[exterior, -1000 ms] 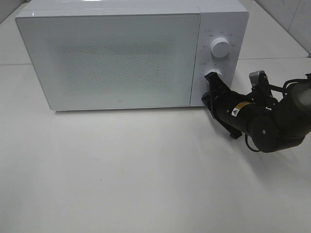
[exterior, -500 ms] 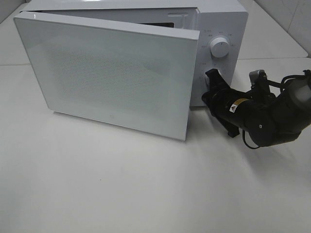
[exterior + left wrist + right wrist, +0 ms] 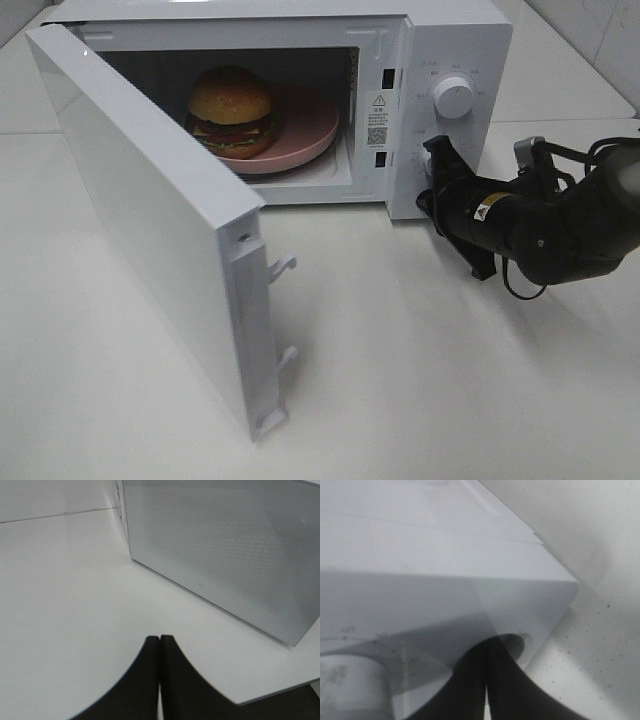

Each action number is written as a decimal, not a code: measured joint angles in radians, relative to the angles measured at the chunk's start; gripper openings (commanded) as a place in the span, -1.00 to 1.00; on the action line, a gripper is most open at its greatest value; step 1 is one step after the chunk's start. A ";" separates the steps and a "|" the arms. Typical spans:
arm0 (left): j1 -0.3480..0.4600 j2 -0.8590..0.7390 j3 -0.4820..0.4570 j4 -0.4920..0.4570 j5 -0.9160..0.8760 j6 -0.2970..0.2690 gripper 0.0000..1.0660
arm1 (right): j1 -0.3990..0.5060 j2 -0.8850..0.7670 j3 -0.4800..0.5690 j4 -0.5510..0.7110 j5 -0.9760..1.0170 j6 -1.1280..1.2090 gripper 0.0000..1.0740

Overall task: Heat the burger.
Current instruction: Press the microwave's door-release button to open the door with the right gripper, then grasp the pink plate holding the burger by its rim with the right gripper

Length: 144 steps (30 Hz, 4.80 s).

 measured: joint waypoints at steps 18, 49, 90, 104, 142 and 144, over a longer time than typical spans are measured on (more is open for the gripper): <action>0.000 0.000 0.000 0.000 0.000 0.000 -0.99 | 0.000 -0.208 0.195 -0.246 0.041 -0.114 -1.00; 0.000 0.000 0.000 0.000 0.000 0.000 -0.99 | 0.000 -0.474 0.120 -0.651 0.802 -0.853 -0.96; 0.000 0.000 0.000 0.000 0.000 0.000 -0.99 | 0.274 -0.373 -0.407 0.168 1.352 -1.936 0.05; 0.000 0.000 0.000 0.000 0.000 0.000 -0.99 | 0.312 -0.187 -0.598 0.024 1.295 -1.993 0.09; 0.000 0.000 0.000 0.000 0.000 0.000 -0.99 | 0.440 0.127 -0.857 -0.842 1.209 -1.414 0.29; 0.000 0.000 0.000 0.000 0.000 0.000 -0.99 | 0.440 0.146 -0.871 -0.845 1.209 -1.414 0.29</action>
